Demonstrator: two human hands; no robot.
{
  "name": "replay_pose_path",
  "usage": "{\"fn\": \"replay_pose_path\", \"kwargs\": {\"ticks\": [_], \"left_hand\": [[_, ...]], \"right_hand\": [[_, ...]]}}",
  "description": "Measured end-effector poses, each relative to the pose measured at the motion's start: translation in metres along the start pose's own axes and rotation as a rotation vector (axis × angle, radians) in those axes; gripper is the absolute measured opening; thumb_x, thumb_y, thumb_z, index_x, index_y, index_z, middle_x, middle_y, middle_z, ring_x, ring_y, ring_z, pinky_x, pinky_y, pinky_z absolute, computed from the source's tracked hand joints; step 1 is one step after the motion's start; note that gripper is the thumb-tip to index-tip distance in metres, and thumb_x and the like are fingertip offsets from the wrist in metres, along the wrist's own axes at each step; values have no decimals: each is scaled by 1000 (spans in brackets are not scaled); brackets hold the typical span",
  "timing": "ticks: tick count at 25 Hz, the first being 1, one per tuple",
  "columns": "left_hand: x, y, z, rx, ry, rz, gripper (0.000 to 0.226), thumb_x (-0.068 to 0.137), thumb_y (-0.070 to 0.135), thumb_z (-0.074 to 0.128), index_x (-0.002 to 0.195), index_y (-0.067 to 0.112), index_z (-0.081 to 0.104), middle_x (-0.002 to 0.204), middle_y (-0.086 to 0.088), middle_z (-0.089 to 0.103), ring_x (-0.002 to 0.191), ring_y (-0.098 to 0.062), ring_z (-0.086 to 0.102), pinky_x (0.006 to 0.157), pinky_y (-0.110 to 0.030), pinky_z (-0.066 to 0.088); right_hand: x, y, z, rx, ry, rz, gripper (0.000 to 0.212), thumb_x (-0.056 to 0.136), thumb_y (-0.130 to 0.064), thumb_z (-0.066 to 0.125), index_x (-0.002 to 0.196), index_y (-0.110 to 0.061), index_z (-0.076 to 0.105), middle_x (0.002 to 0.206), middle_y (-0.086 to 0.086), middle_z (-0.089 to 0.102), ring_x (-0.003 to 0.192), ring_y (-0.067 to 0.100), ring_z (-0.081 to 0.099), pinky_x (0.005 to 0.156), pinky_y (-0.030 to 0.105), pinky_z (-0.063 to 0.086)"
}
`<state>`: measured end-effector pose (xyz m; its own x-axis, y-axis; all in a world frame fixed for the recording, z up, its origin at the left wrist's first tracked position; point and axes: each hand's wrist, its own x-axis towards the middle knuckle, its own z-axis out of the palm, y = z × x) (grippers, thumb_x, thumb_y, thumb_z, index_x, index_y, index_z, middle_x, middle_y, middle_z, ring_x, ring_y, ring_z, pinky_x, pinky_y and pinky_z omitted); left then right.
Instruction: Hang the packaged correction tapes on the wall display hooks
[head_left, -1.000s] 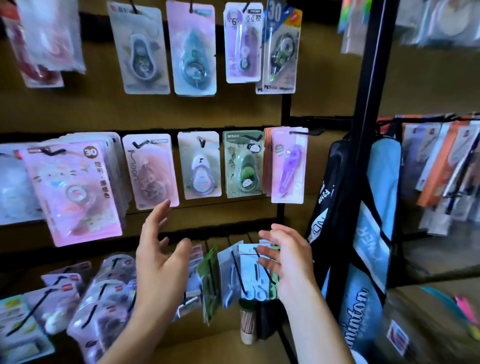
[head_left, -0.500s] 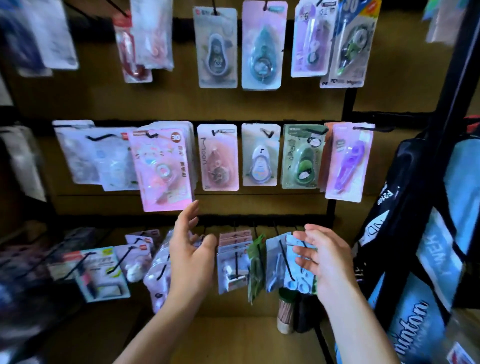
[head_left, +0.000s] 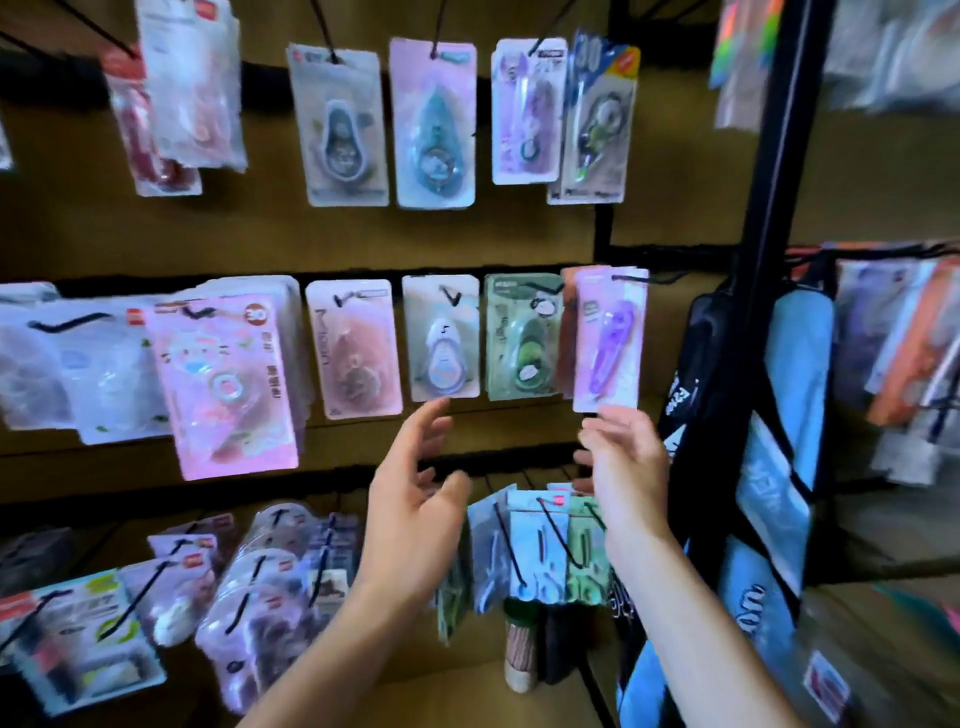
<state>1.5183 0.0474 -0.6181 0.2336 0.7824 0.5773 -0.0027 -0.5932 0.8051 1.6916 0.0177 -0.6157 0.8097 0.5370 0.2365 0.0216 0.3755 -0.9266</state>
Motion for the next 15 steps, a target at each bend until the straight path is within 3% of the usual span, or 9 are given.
{"fn": "replay_pose_path", "kwargs": {"ticks": [3, 5, 7, 9, 12, 15], "left_hand": [[19, 4, 51, 184, -163, 146, 67, 85, -2, 57, 142, 30, 45, 139, 15, 49, 133, 0, 39, 103, -8, 32], [36, 4, 85, 263, -241, 220, 72, 84, 4, 58, 148, 26, 35, 147, 13, 40, 138, -2, 30, 108, -9, 20], [56, 1, 112, 255, -275, 199, 76, 83, 6, 58, 151, 20, 29, 152, 7, 36, 142, -7, 27, 111, -12, 18], [78, -4, 132, 256, -317, 192, 78, 82, 9, 57, 153, 13, 26, 157, 0, 32, 145, -13, 27, 113, -15, 18], [110, -11, 157, 181, -314, 147, 86, 76, 19, 55, 154, 11, 23, 158, -7, 31, 147, -18, 28, 119, -23, 20], [132, -16, 178, -14, -238, 14, 91, 62, 30, 57, 149, 30, 32, 143, 1, 53, 133, -19, 50, 113, -42, 40]], "right_hand": [[37, 7, -12, -185, 12, -191, 41, 84, -7, 63, 120, -26, 55, 115, -10, 59, 105, 13, 56, 89, 28, 44], [66, 7, -13, -251, 11, -255, 55, 80, -13, 62, 132, -27, 49, 127, -13, 52, 114, 8, 48, 93, 24, 38], [91, 4, -11, -214, 27, -259, 68, 74, -18, 57, 140, -24, 42, 130, -16, 44, 116, 4, 41, 96, 20, 31], [109, 4, -7, -202, 30, -249, 73, 76, -18, 56, 146, -24, 36, 129, -15, 39, 115, 2, 37, 94, 16, 28], [135, 7, -3, -157, -15, -217, 74, 84, -7, 61, 150, -22, 31, 126, -10, 42, 111, 7, 44, 82, 12, 36], [148, 6, -5, -64, -82, -183, 80, 71, -14, 61, 147, -19, 34, 123, 0, 60, 101, 16, 61, 67, 6, 45]]}}
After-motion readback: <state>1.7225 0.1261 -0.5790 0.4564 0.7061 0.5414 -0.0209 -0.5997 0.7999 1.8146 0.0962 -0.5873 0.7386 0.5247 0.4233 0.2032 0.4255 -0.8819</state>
